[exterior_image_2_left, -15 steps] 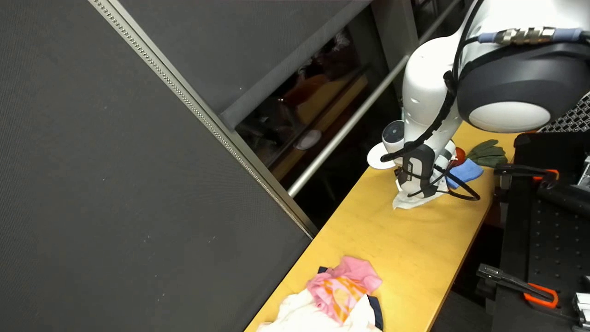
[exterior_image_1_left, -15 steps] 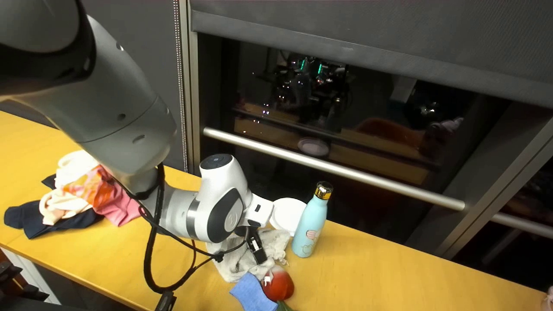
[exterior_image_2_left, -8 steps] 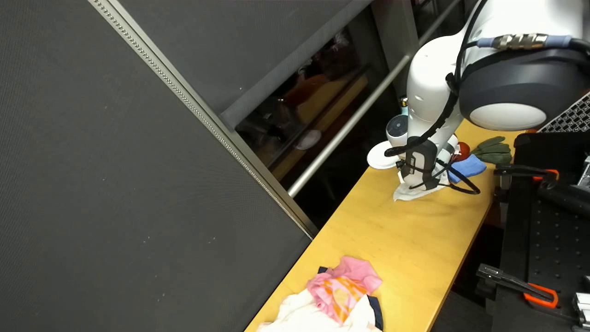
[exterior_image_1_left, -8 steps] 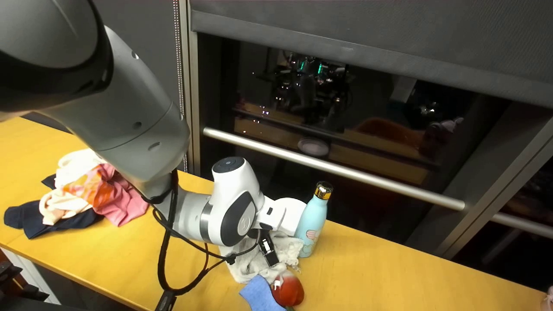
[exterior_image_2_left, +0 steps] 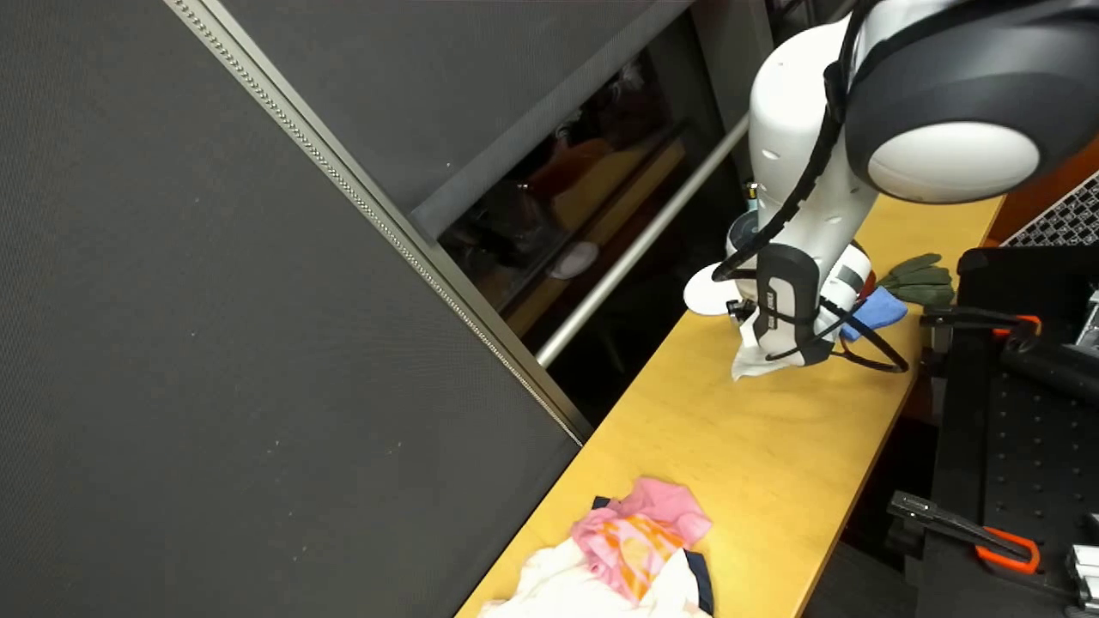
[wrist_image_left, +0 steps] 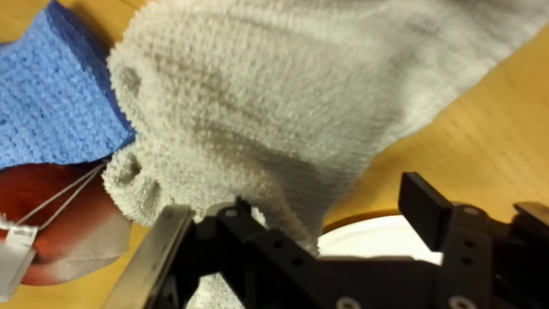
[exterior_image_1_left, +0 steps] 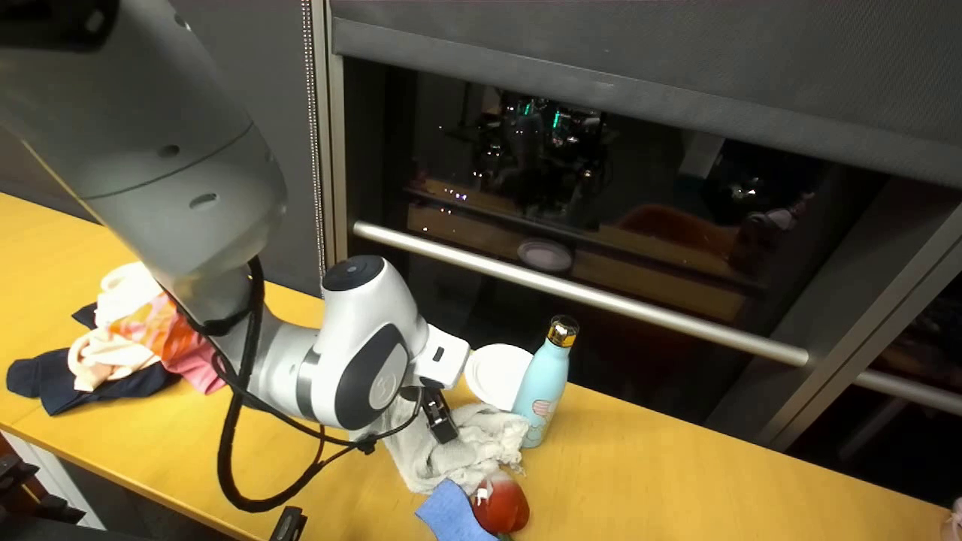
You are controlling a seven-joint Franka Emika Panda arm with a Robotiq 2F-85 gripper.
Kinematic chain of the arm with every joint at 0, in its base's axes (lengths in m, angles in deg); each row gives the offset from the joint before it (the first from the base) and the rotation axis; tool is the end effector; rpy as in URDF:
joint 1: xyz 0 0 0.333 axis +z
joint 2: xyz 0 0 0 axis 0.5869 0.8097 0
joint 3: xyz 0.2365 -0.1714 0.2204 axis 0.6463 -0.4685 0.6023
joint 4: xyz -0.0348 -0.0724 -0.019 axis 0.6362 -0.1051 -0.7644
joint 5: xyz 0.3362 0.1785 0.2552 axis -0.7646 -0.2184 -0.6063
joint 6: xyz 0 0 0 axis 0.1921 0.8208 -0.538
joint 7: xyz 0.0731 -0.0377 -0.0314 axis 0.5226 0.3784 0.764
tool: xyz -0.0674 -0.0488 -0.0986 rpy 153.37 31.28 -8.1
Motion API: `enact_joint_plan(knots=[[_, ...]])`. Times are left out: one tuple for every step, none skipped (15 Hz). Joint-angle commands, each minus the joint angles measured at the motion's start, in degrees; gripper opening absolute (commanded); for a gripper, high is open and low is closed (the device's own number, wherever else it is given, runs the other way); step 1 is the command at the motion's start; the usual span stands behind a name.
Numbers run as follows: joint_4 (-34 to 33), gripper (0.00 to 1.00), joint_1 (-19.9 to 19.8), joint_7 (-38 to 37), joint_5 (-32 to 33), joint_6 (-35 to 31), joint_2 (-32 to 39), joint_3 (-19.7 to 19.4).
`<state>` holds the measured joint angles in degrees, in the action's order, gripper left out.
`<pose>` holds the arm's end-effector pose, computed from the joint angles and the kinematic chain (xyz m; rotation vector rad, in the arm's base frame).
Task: Separate the shirts on the table
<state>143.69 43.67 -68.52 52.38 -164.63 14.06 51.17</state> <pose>0.6525 -0.1871 -0.0820 2.5287 -1.4048 0.5991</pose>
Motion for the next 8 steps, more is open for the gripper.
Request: enact_joint_plan(knots=[[12.5, 1.00, 0.1, 5.9, -3.2, -7.8, -10.4, 6.1], [14.3, 1.00, -0.6, 7.0, -3.6, -9.7, -12.3, 8.3], [15.5, 1.00, -1.8, 8.2, -3.7, -11.2, -13.9, 11.0], [16.1, 1.00, -2.8, 8.9, -4.2, -11.6, -15.4, 13.6], [15.9, 1.00, -4.5, 9.5, -4.1, -11.2, -16.7, 16.4], [15.2, 1.00, -7.0, 9.9, -3.7, -10.8, -17.7, 19.6], [14.1, 1.00, -9.6, 10.1, -3.3, -10.0, -18.2, 22.8], [11.8, 1.00, -12.5, 10.2, -2.9, -9.0, -17.8, 26.1]])
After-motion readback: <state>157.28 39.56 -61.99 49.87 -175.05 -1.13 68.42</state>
